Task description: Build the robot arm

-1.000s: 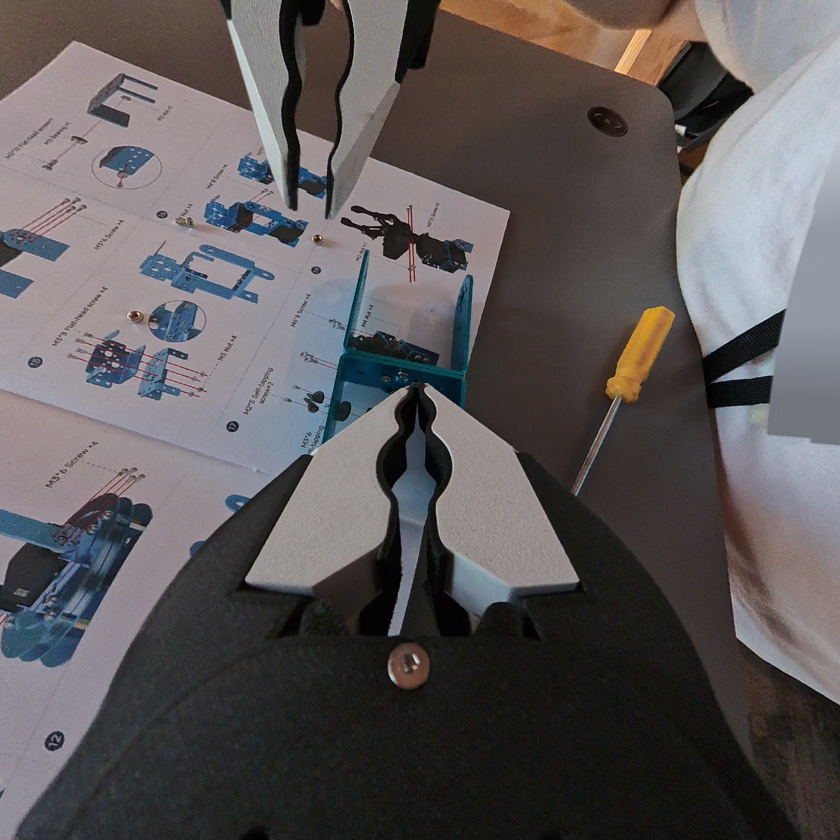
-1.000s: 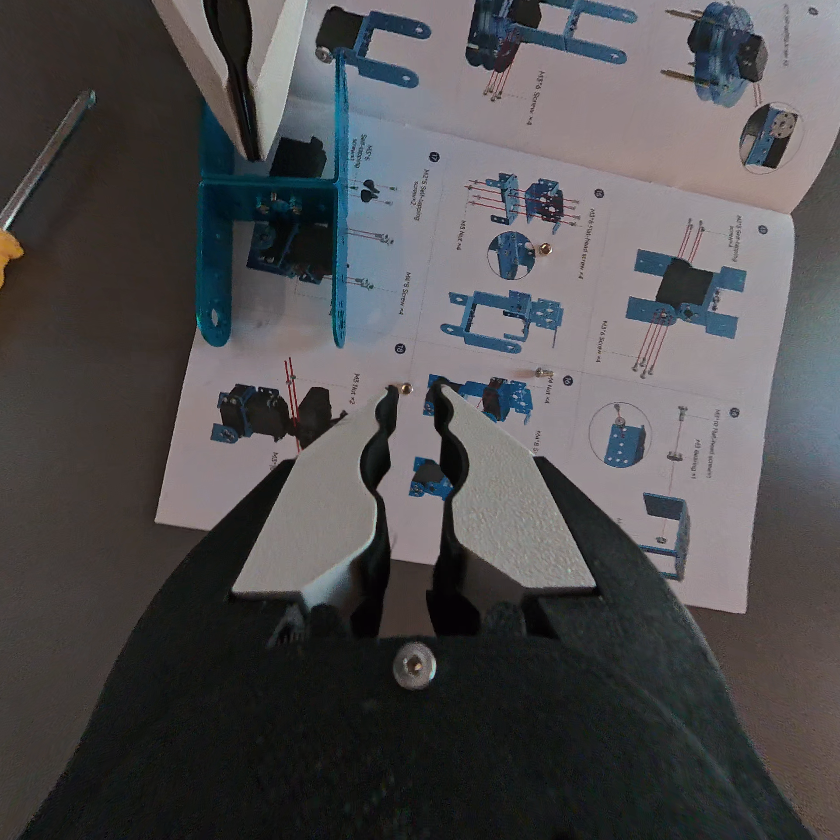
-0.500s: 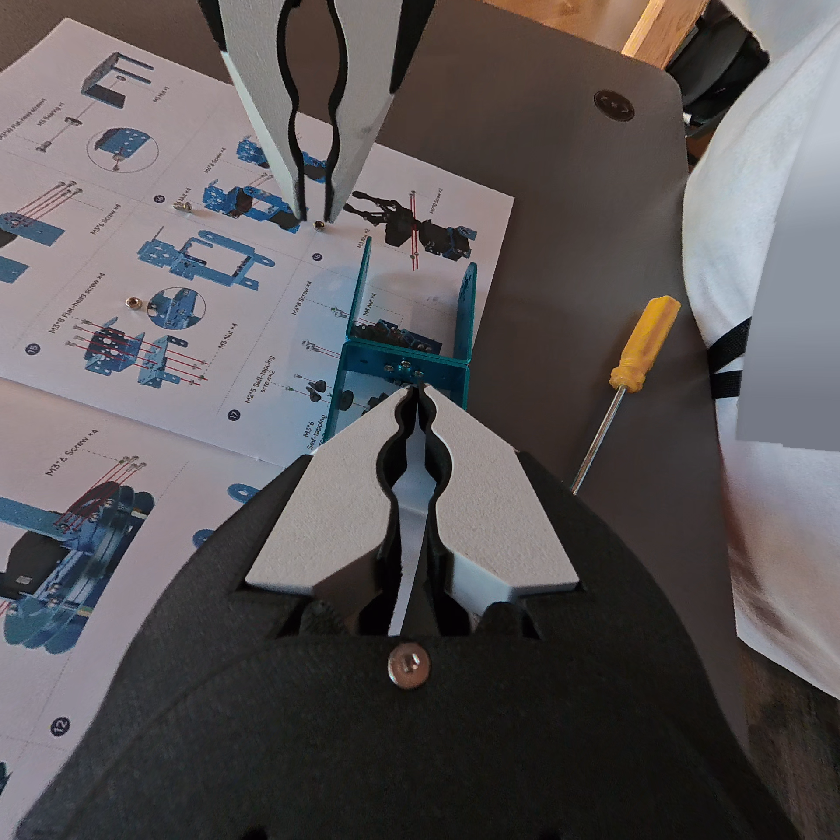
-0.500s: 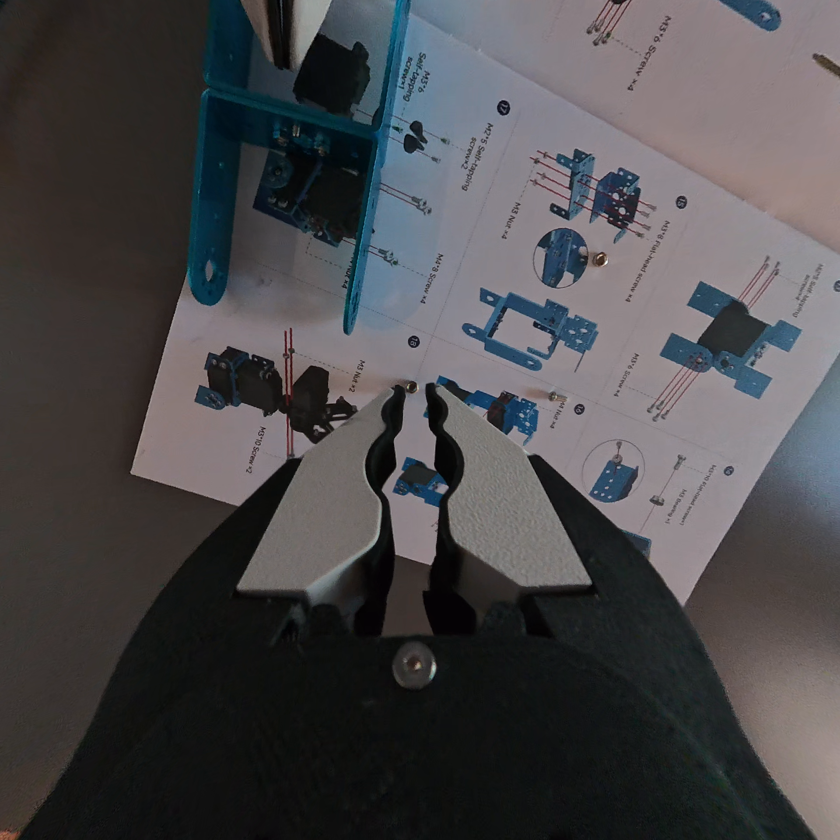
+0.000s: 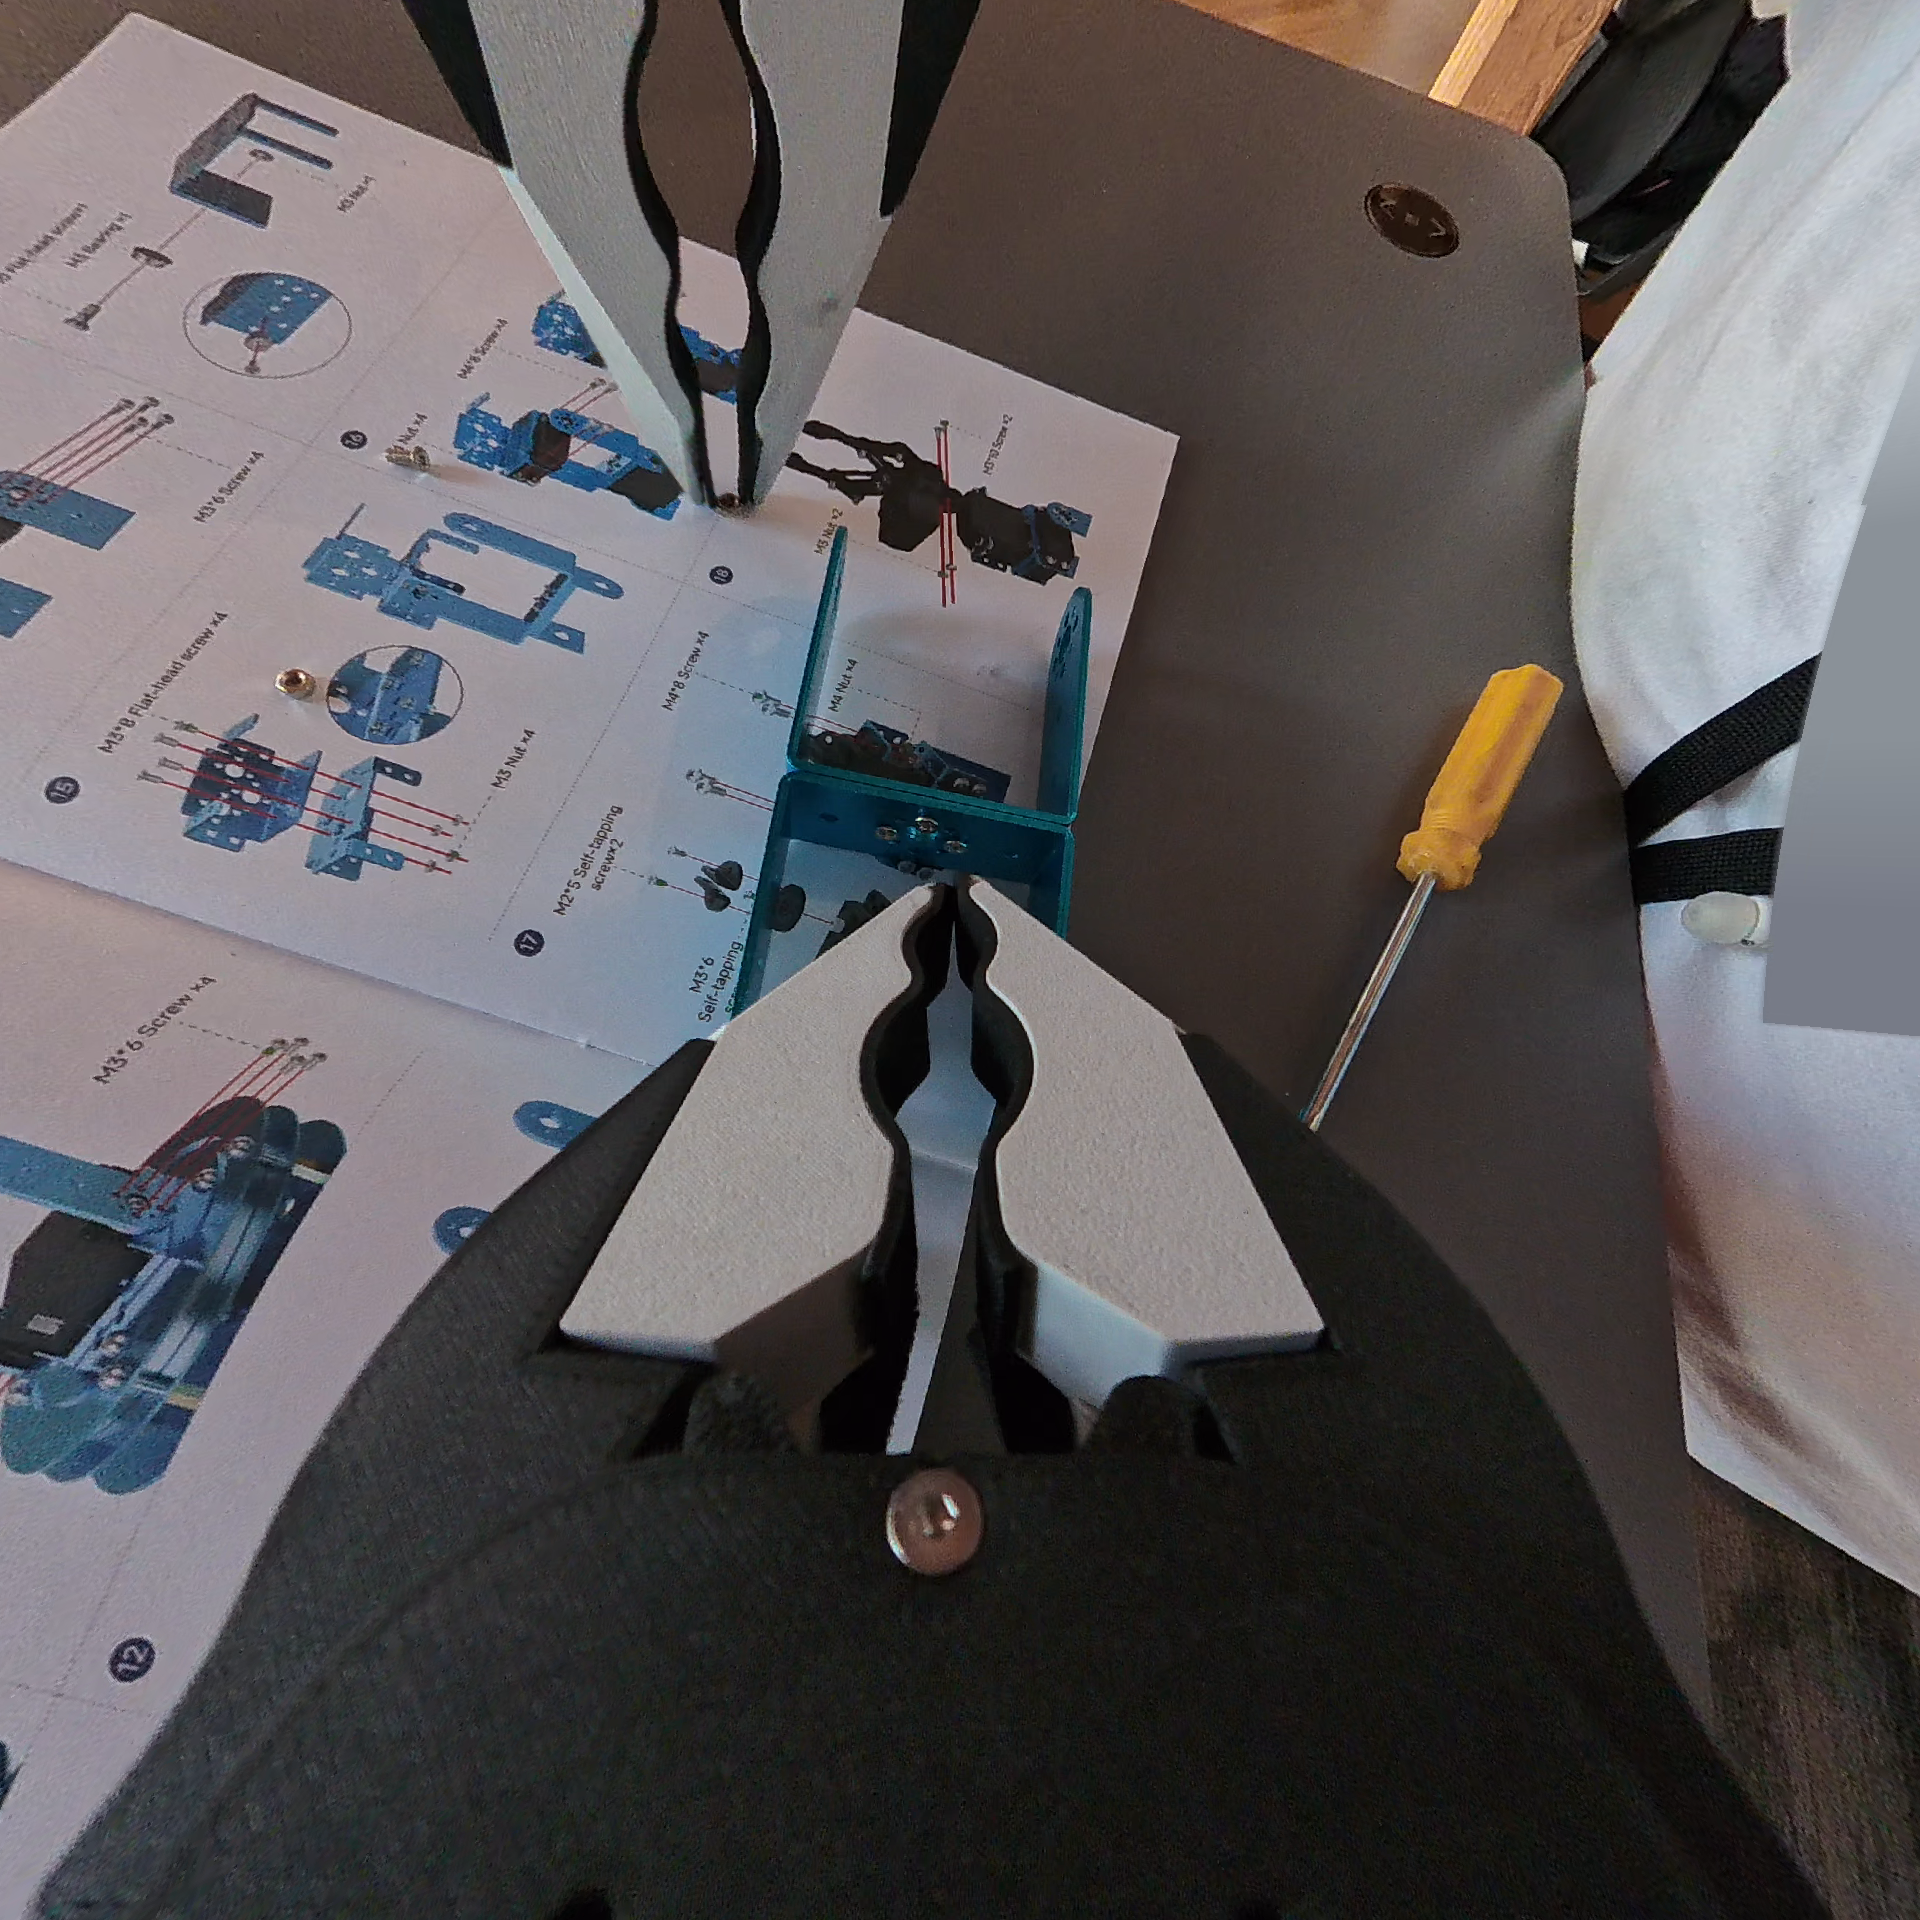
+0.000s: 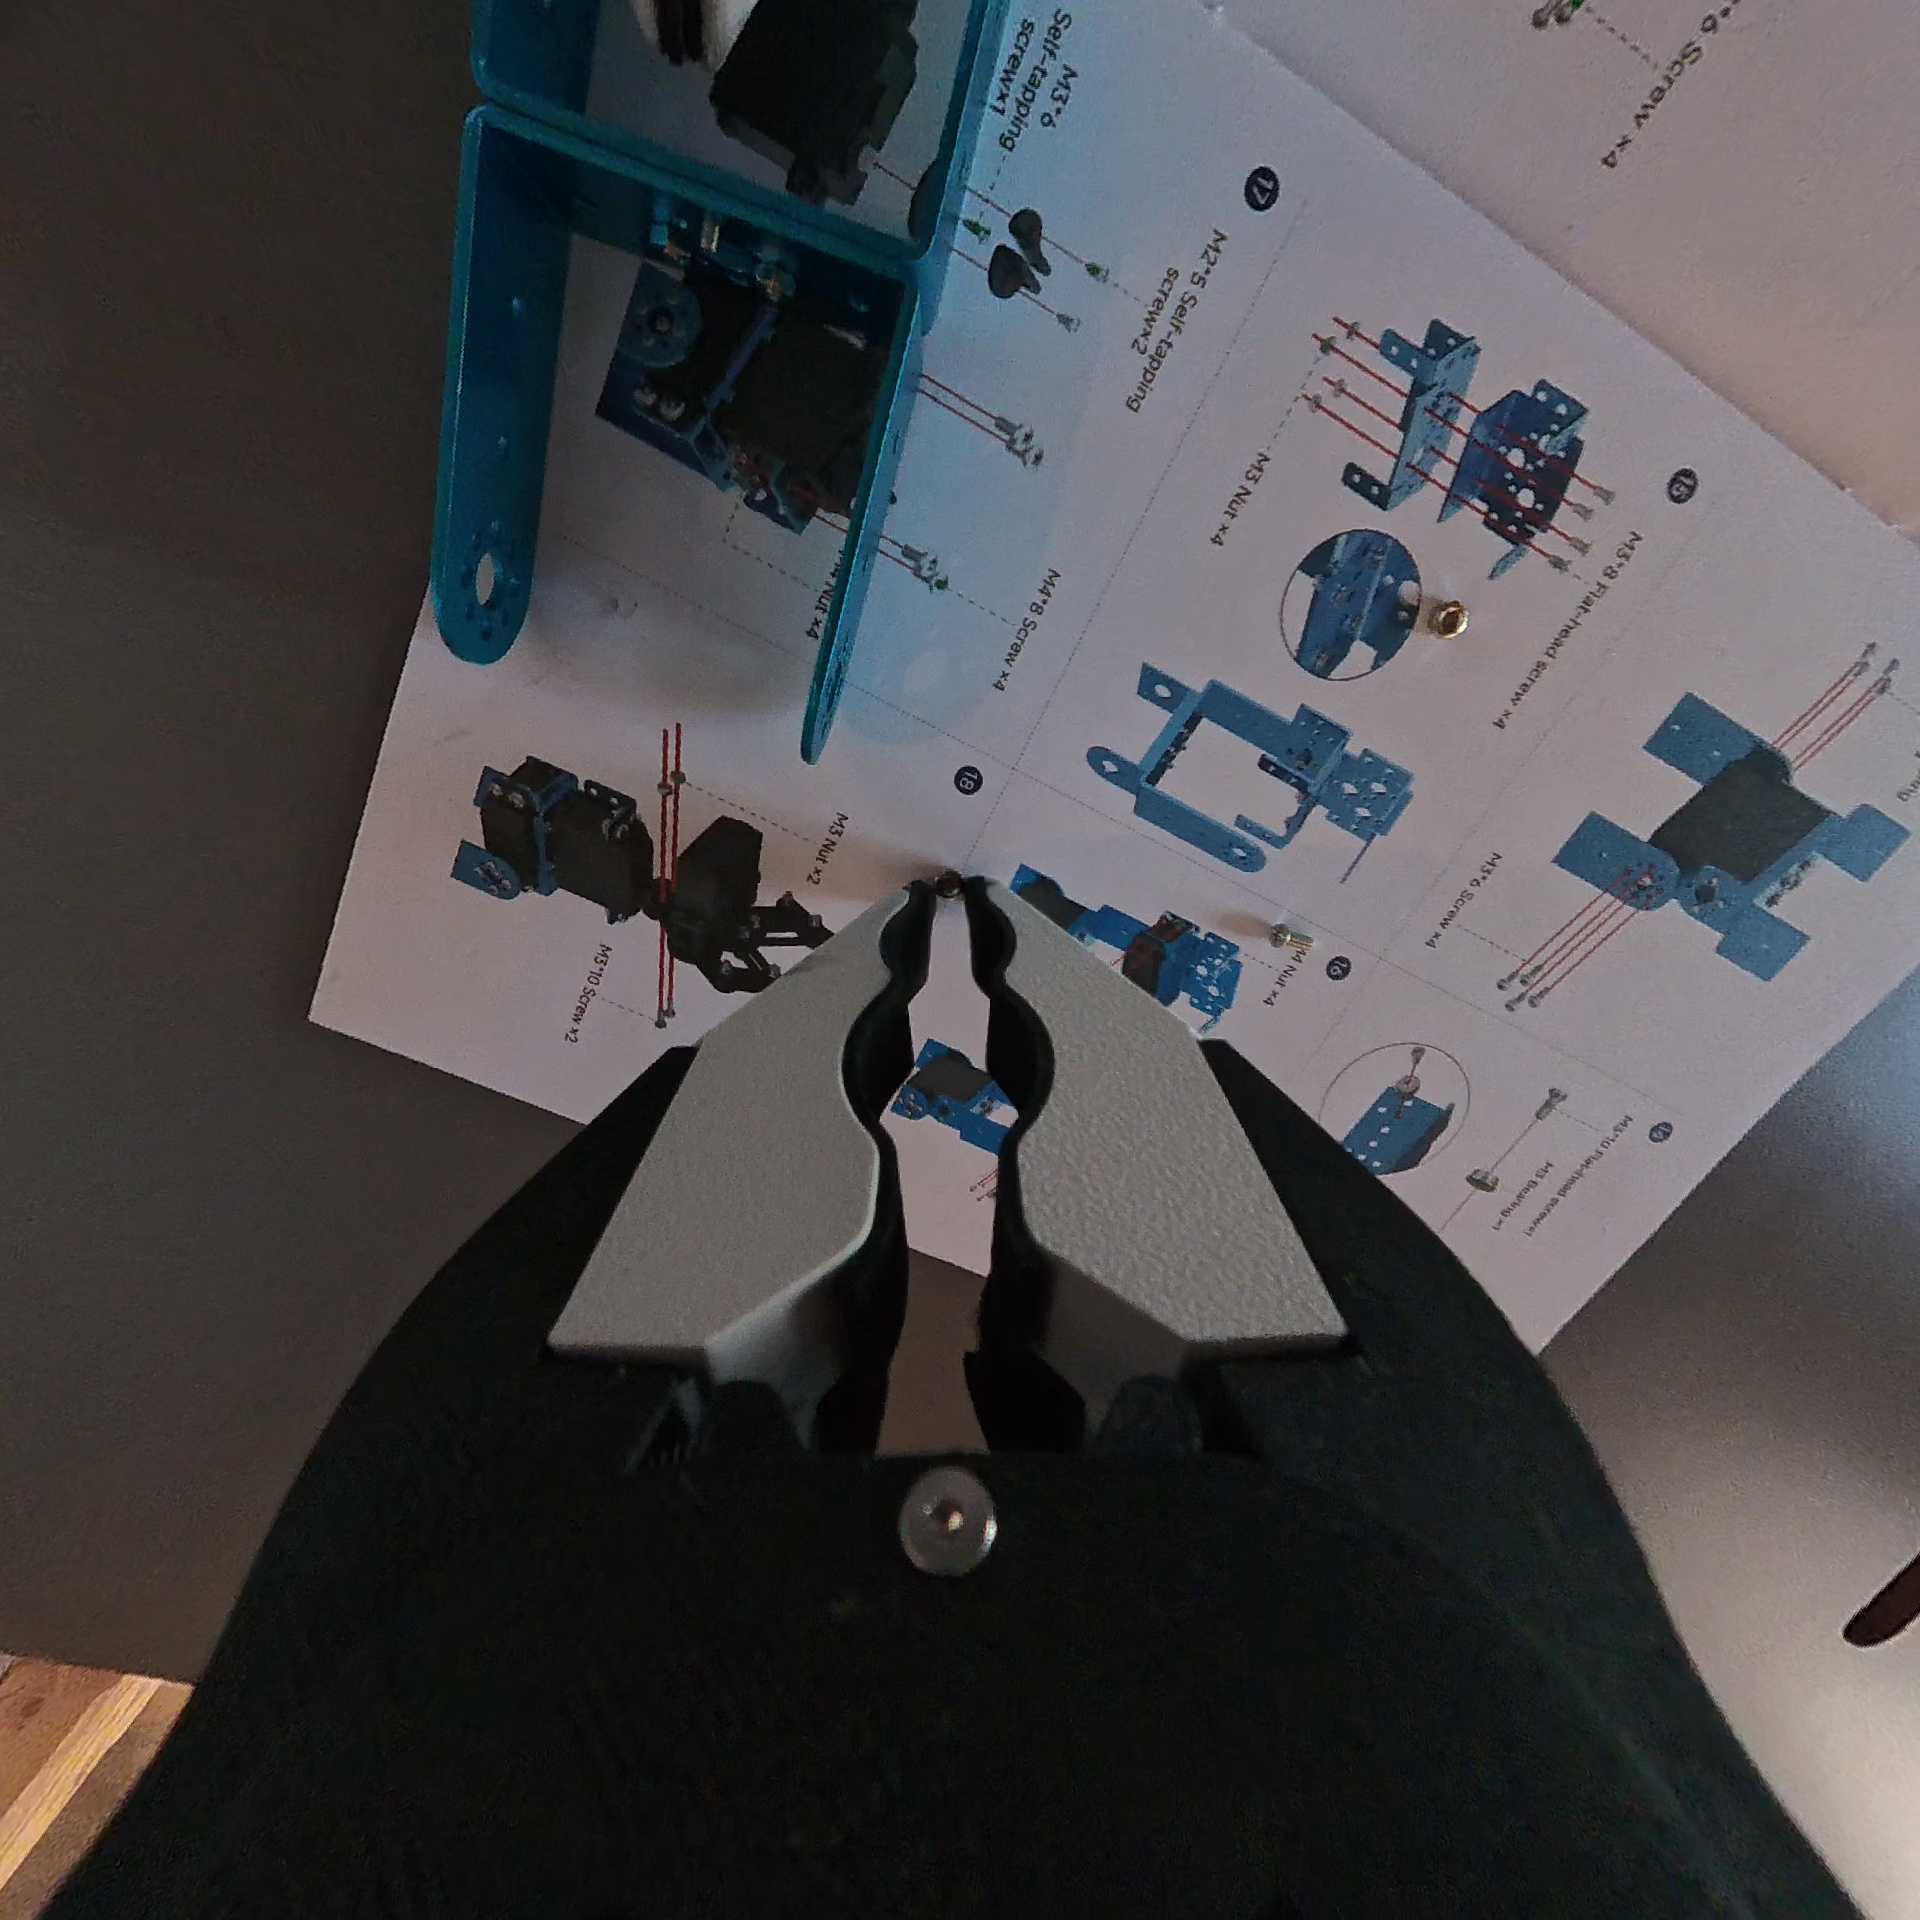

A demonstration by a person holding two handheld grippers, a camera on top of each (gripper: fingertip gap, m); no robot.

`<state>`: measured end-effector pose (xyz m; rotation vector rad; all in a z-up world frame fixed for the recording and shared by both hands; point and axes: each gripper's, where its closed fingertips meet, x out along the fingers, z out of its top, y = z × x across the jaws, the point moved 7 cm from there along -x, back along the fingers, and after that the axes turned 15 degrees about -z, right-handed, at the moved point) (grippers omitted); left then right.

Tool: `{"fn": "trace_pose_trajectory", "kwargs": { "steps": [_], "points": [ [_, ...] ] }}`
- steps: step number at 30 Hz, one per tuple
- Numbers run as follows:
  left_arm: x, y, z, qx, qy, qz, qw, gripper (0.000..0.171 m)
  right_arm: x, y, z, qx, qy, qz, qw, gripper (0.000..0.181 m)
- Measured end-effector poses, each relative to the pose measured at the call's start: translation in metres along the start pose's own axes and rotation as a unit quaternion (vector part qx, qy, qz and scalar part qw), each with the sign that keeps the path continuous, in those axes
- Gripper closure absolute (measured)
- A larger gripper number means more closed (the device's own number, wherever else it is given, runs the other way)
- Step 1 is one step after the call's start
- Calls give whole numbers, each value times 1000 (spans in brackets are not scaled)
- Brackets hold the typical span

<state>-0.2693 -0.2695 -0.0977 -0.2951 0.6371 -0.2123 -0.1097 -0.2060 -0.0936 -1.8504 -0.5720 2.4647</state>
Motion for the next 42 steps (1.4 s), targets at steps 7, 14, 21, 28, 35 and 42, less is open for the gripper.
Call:
{"fn": "trace_pose_trajectory", "kwargs": {
  "steps": [7,14,21,28,35,42],
  "points": [
    [0,-1,0,0,-1,-1,1000,171,0,-1,1,-7,4,-5,1000,173],
    [0,-1,0,0,2,-2,1000,171,-1,-1,4,-14,0,-7,1000,174],
    [0,-1,0,-1,1,-2,1000,171,1,-2,4,-18,6,-5,1000,176],
    [0,0,-2,-7,3,5,1000,171,-13,-2,3,87,-82,-34,992,177],
    [1,1,1,-21,-22,-6,1000,171,-36,34,21,422,-324,63,845,177],
    [6,3,2,-23,-20,0,1000,167,-17,45,21,560,-342,116,746,177]
  ]
}}
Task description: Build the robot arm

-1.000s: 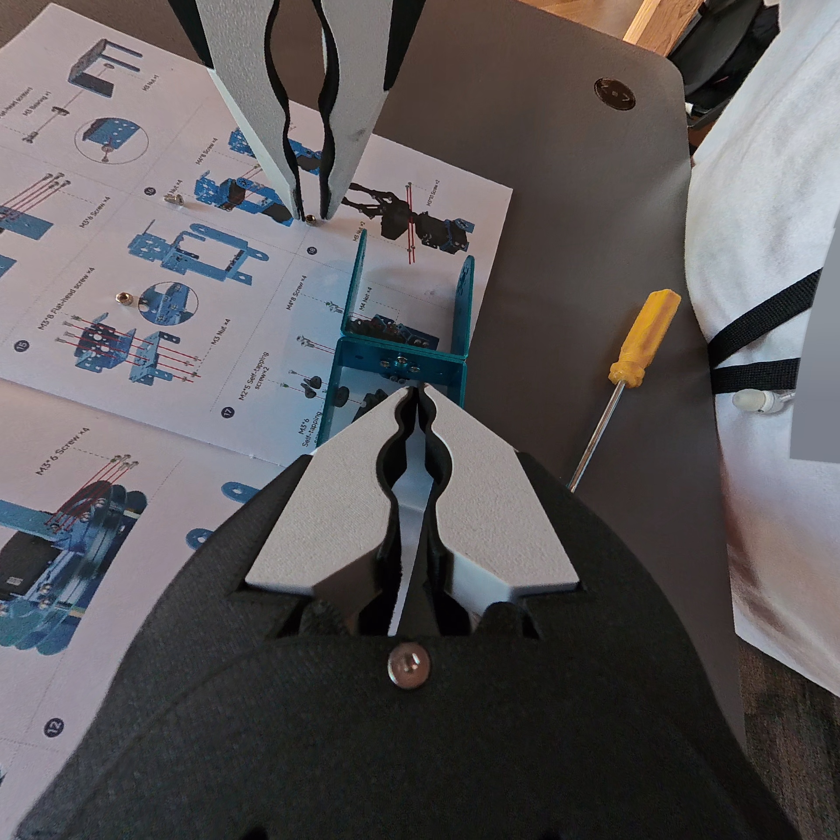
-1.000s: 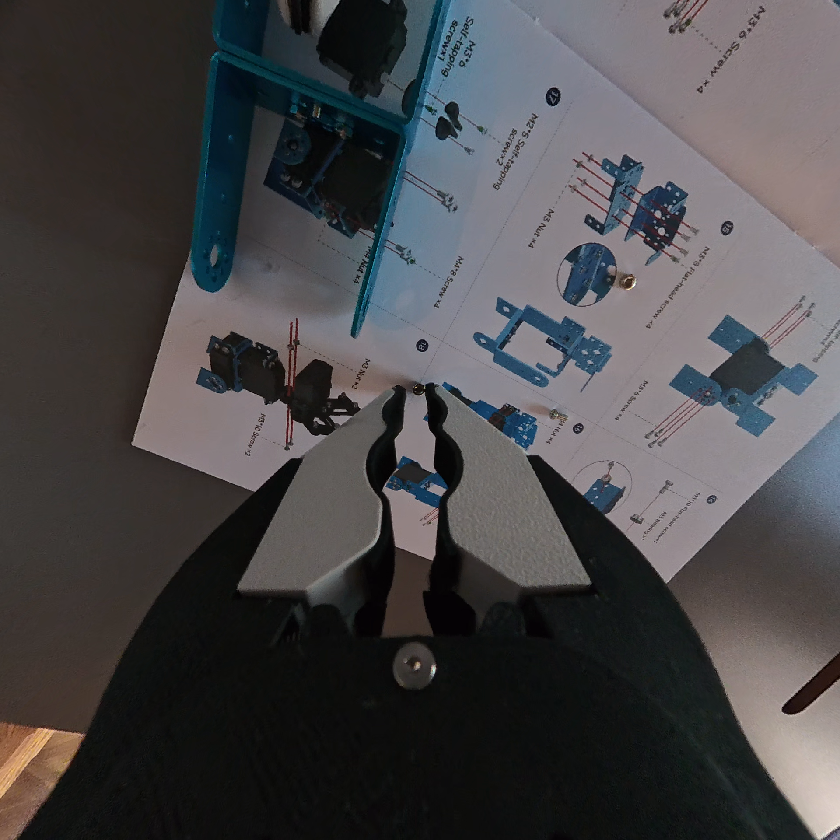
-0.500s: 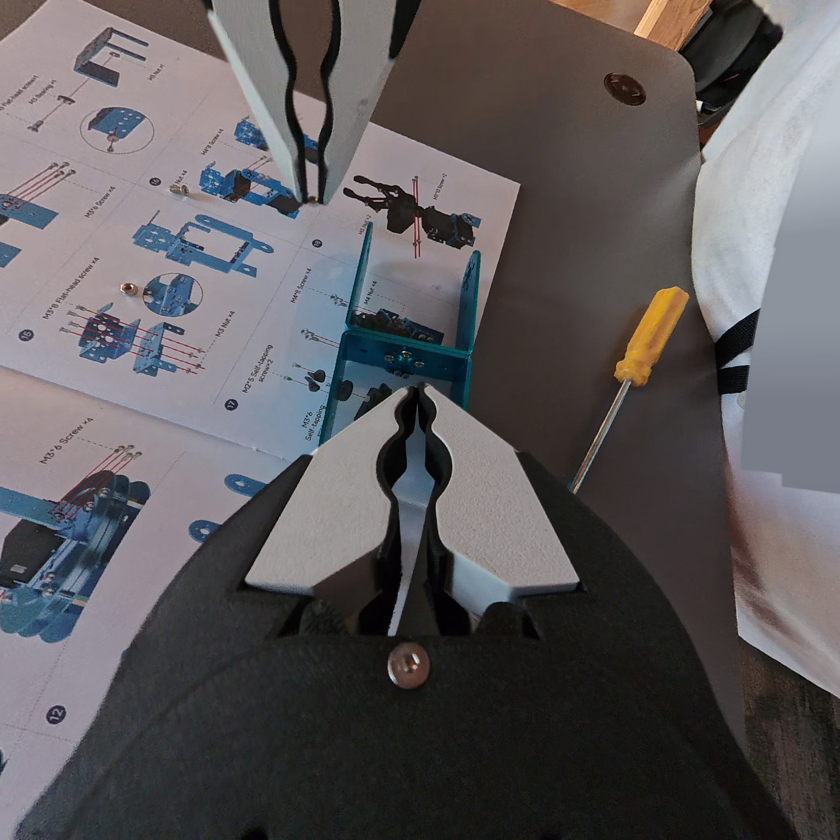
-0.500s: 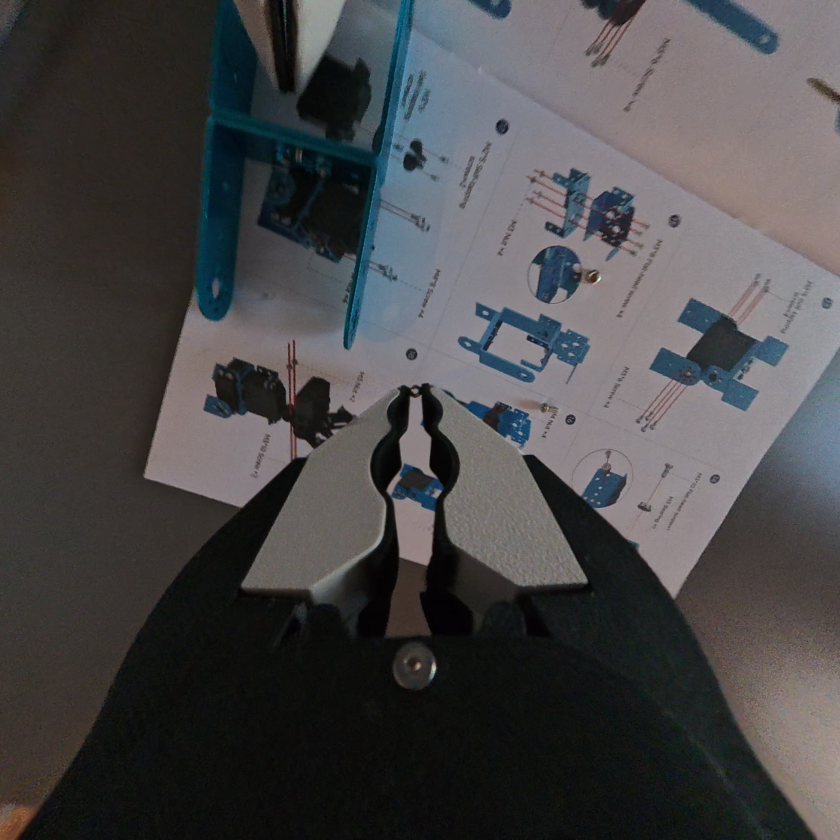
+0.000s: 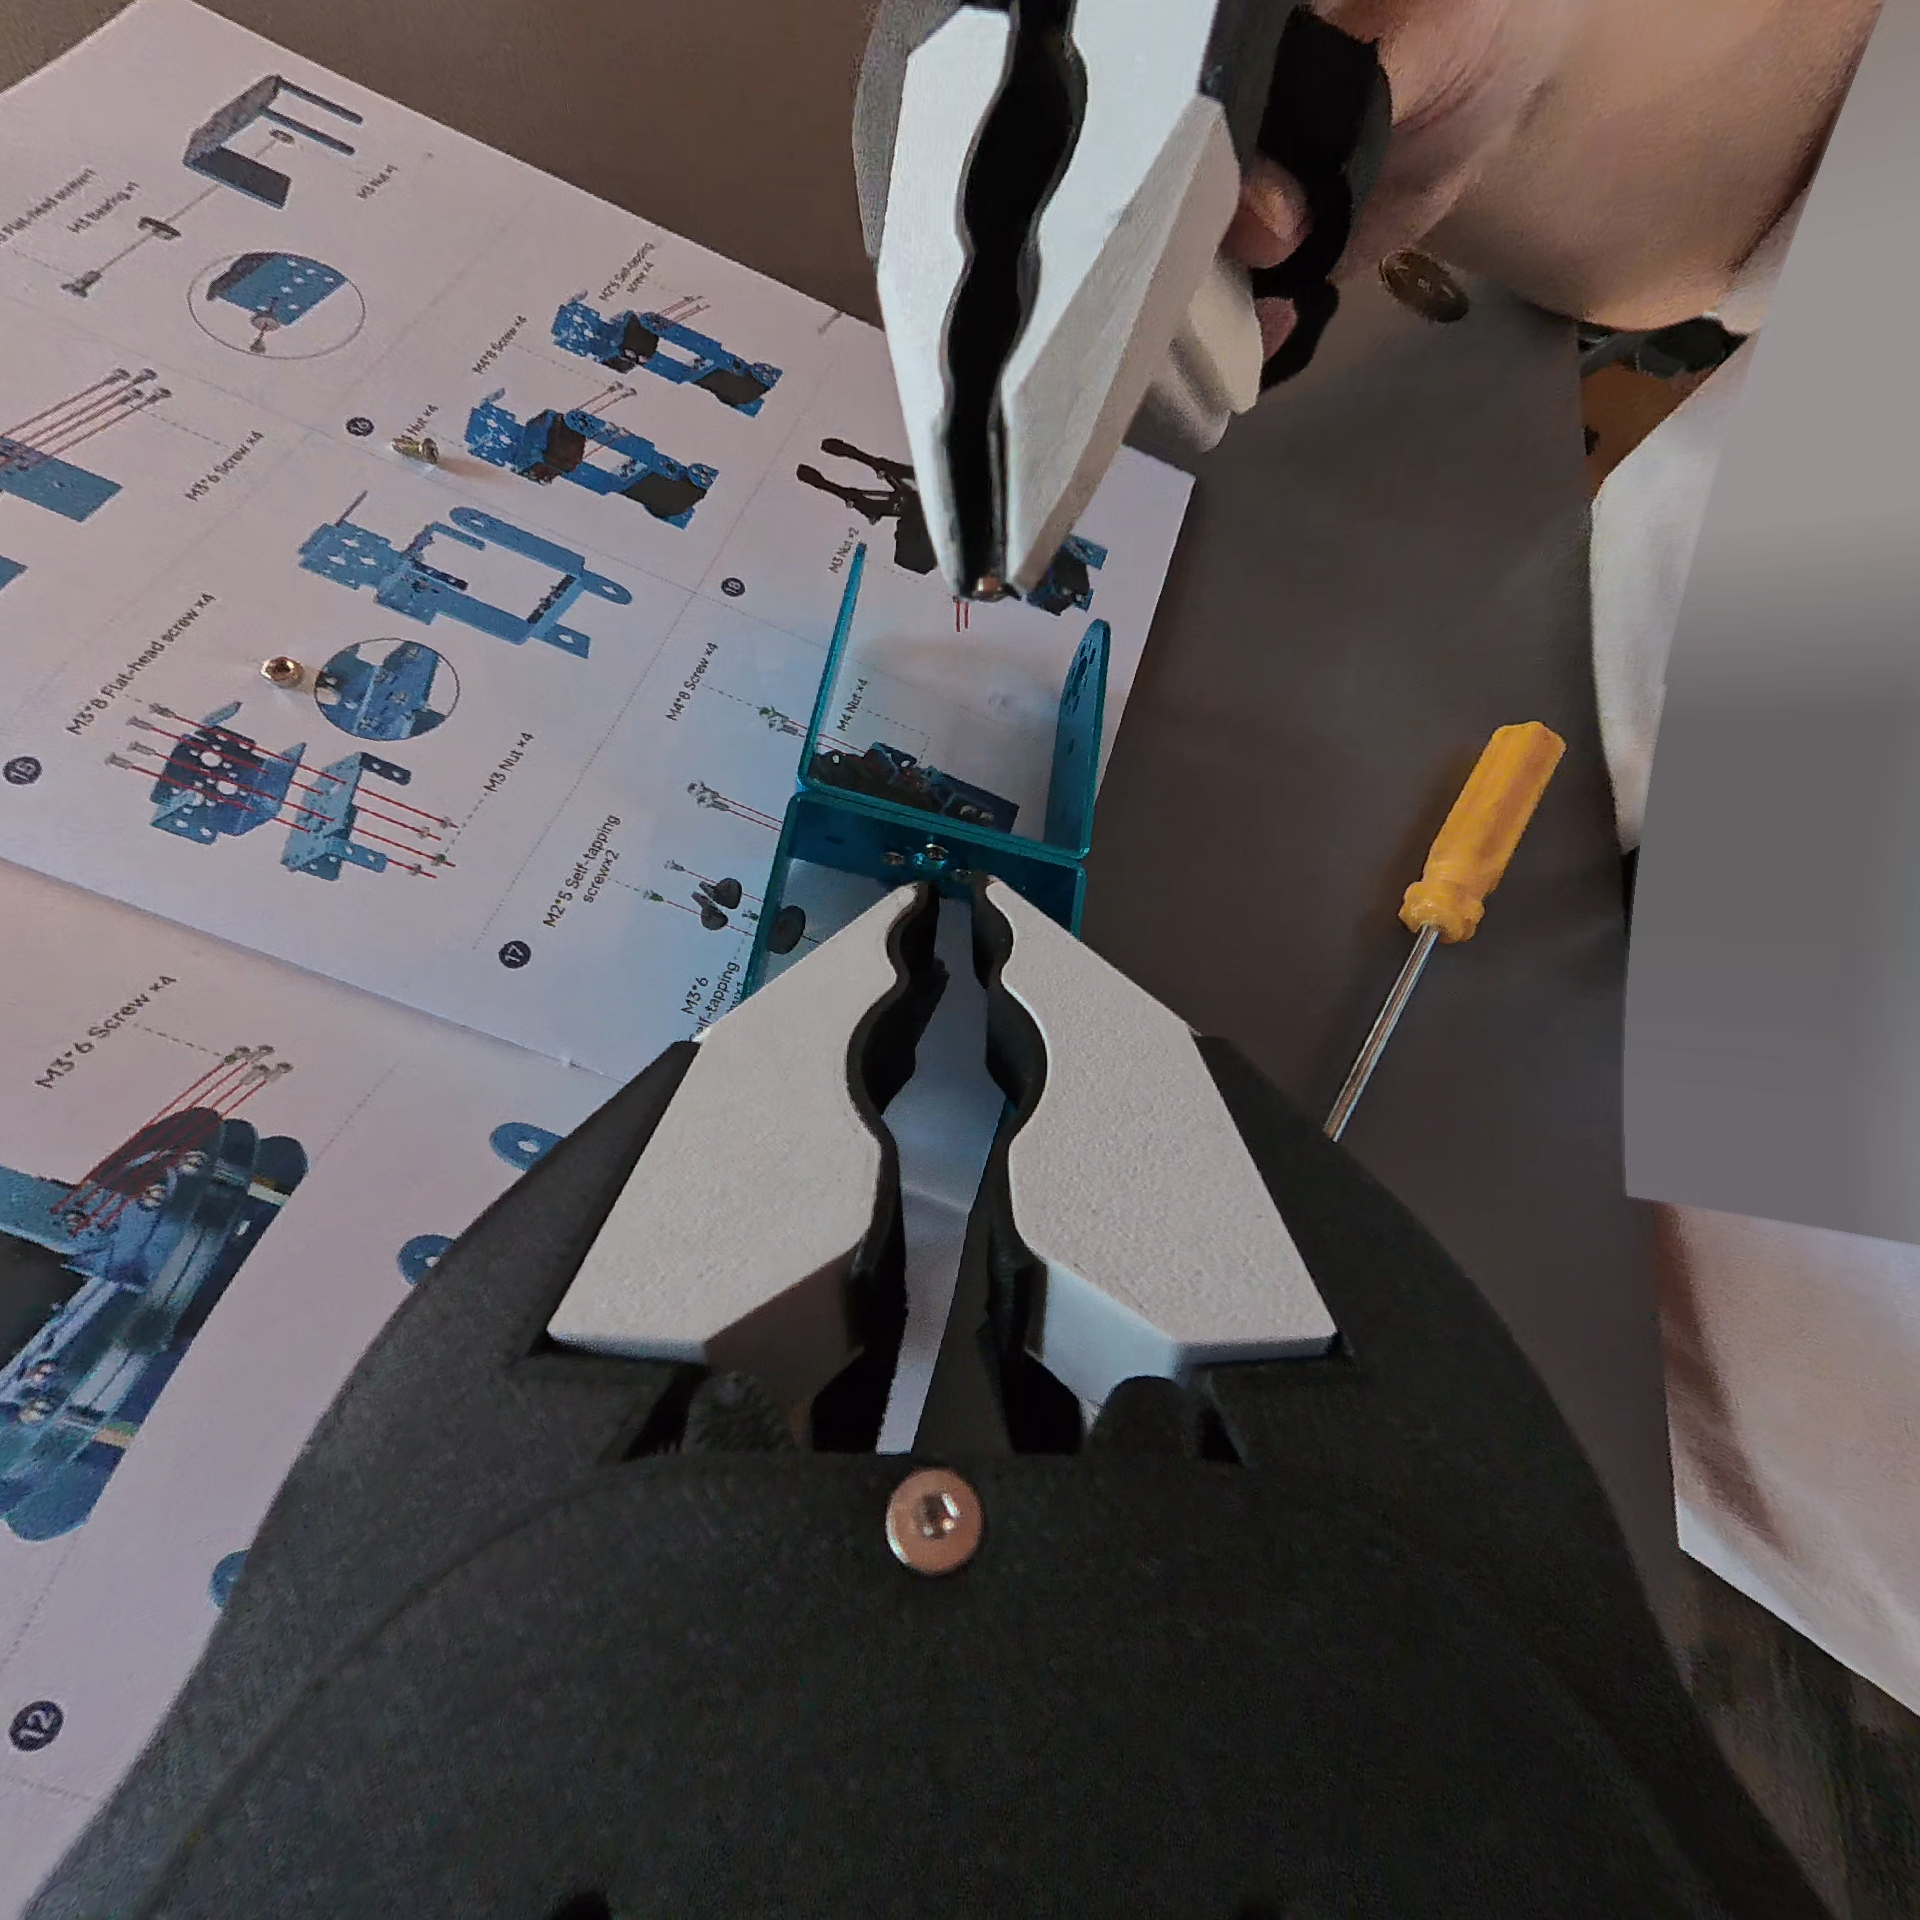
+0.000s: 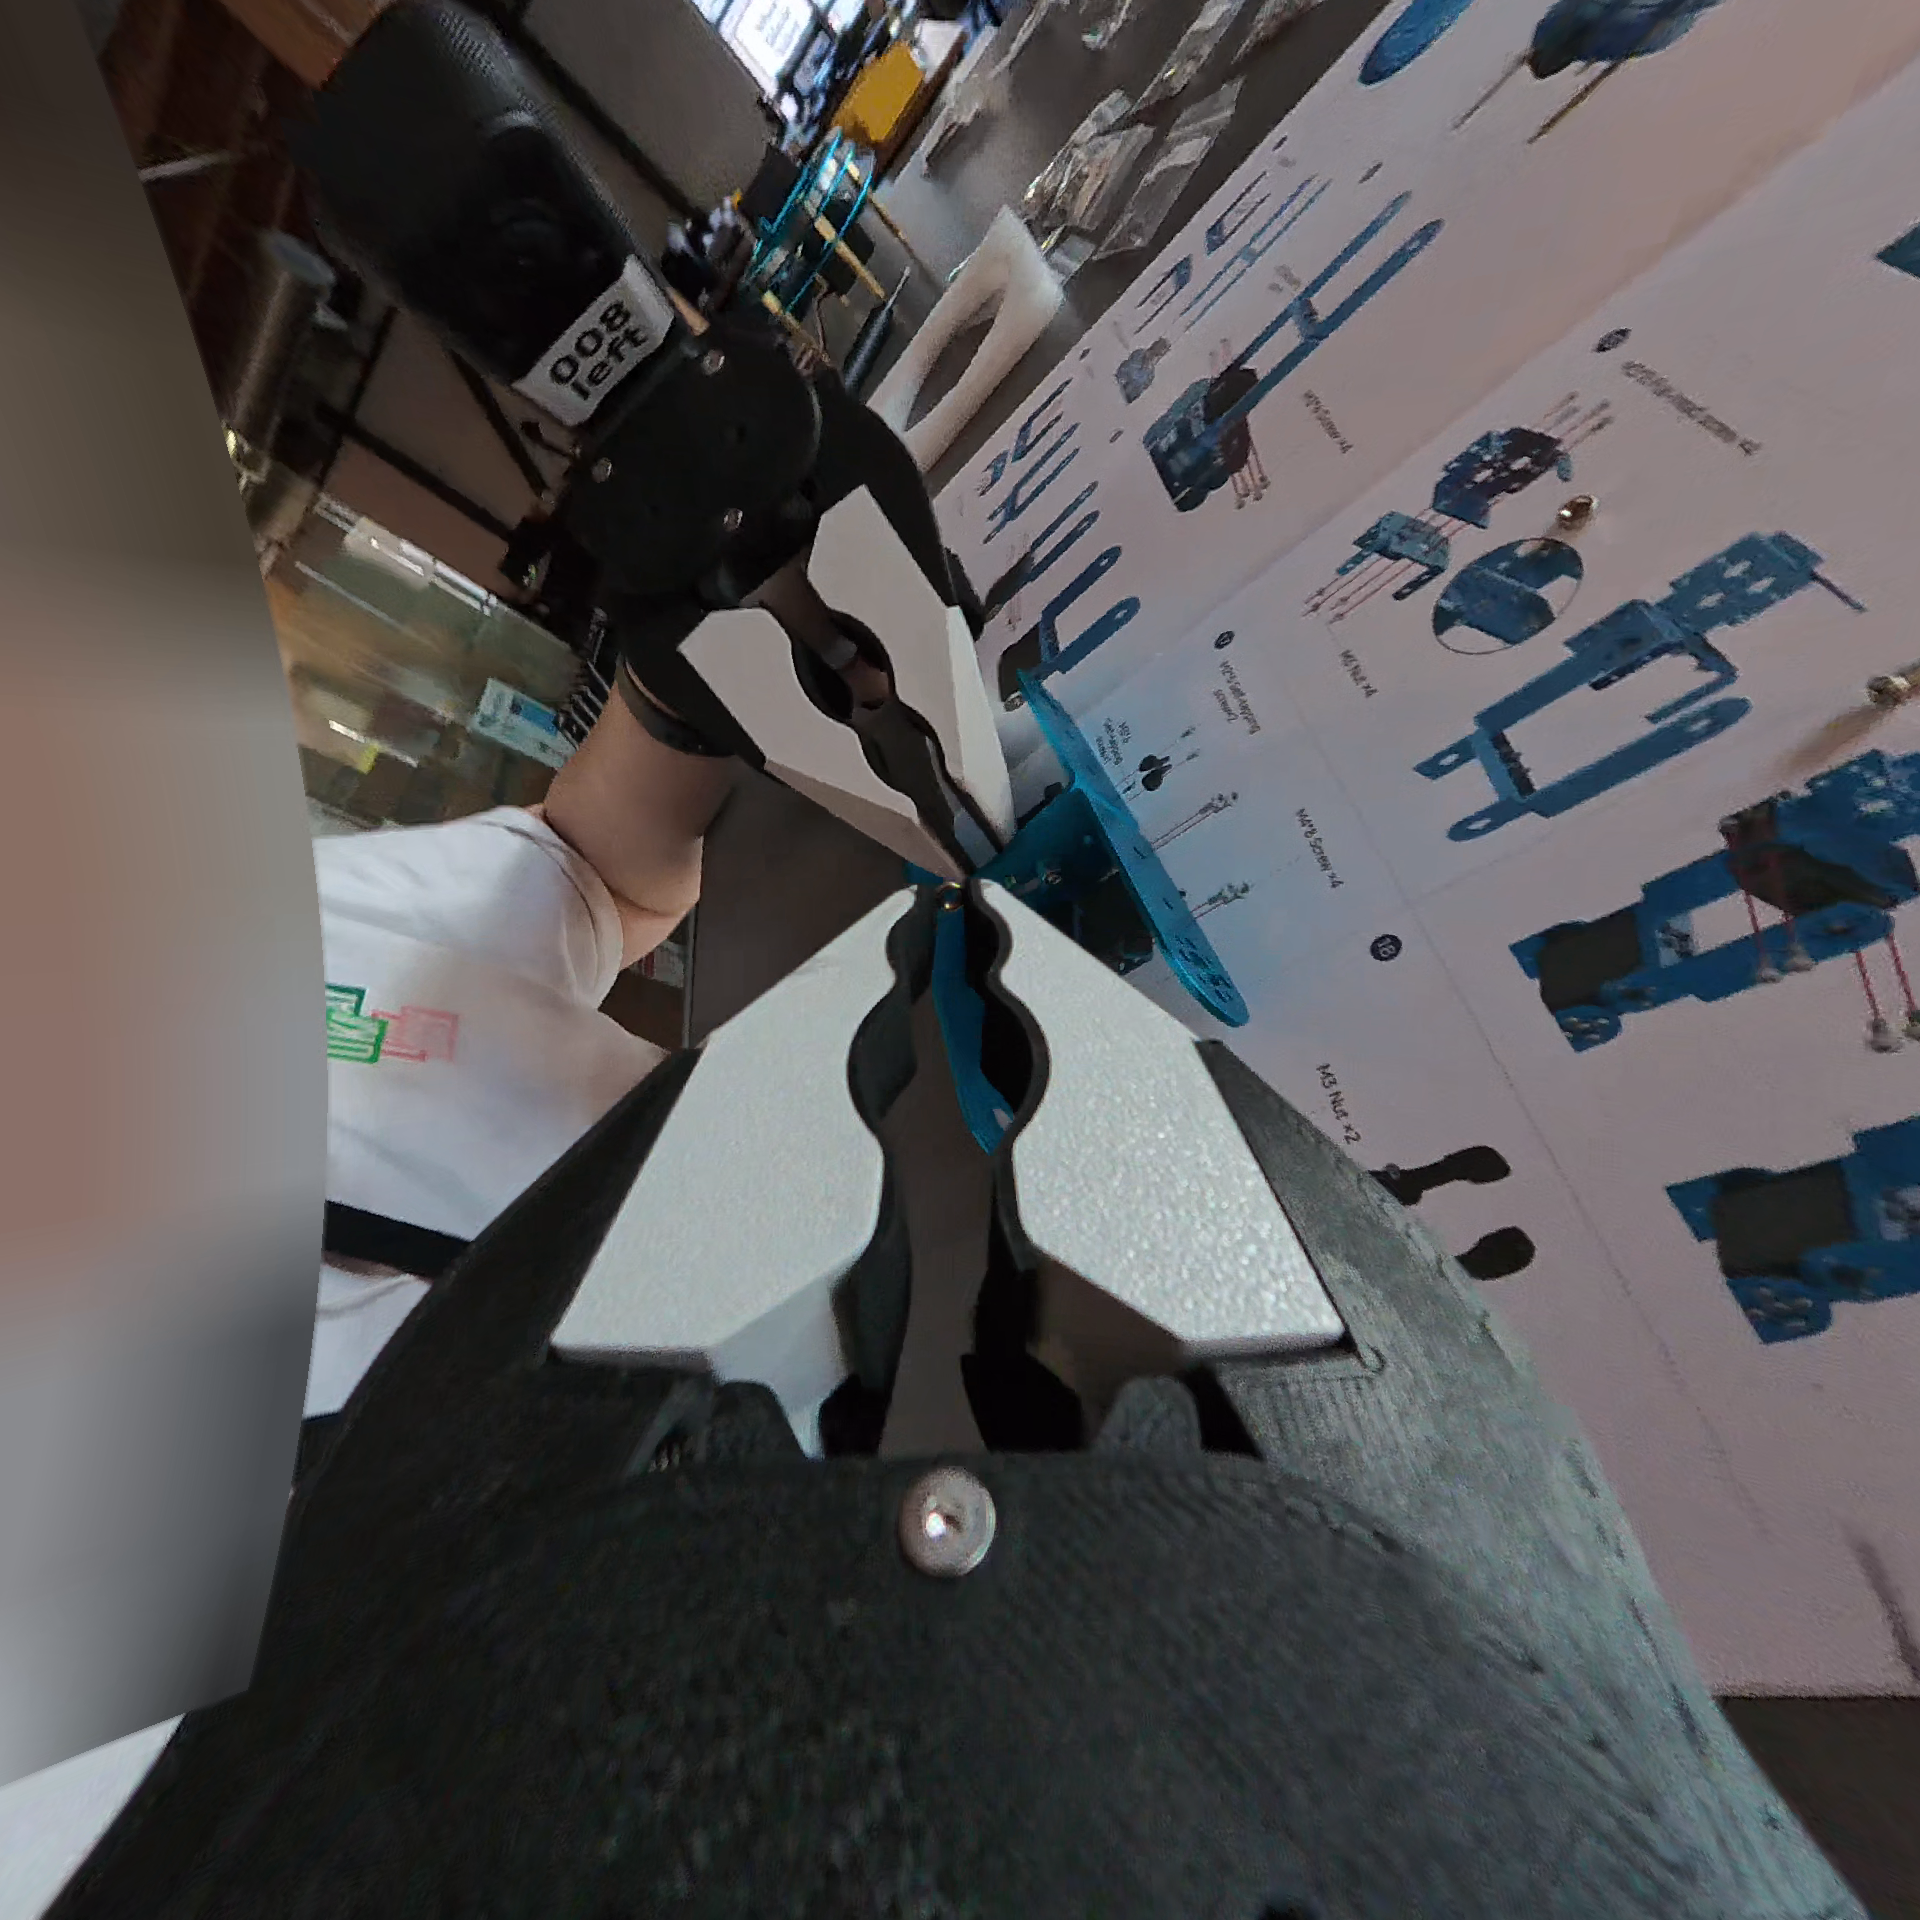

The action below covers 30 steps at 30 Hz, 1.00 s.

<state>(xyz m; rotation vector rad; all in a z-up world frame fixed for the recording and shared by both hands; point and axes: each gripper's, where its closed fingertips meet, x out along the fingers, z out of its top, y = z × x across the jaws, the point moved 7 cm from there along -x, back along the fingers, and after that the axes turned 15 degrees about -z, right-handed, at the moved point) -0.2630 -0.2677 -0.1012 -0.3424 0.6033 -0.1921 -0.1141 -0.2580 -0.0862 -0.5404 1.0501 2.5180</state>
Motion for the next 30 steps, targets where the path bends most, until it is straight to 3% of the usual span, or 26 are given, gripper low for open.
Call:
{"fn": "trace_pose_trajectory", "kwargs": {
  "steps": [4,7,10,13,18,26,30],
  "points": [
    [-4,1,0,-26,-13,-2,1000,169,6,-1,-9,58,-2,0,998,177],
    [-9,5,1,-97,-54,-27,993,168,12,-2,-17,83,3,-5,997,177],
    [-13,9,4,-195,-120,-71,971,164,15,-4,-20,117,6,-2,993,177],
    [-17,9,8,-244,-166,-104,950,159,16,-5,-22,148,16,2,989,177],
    [-12,5,4,-240,-128,-85,958,157,19,-4,-21,210,30,20,977,177],
    [-8,10,0,-248,-130,-72,957,157,25,-10,-21,292,34,10,956,177],
    [-7,7,0,-226,-115,-70,965,144,26,-10,-23,322,35,19,946,177]
  ]
}}
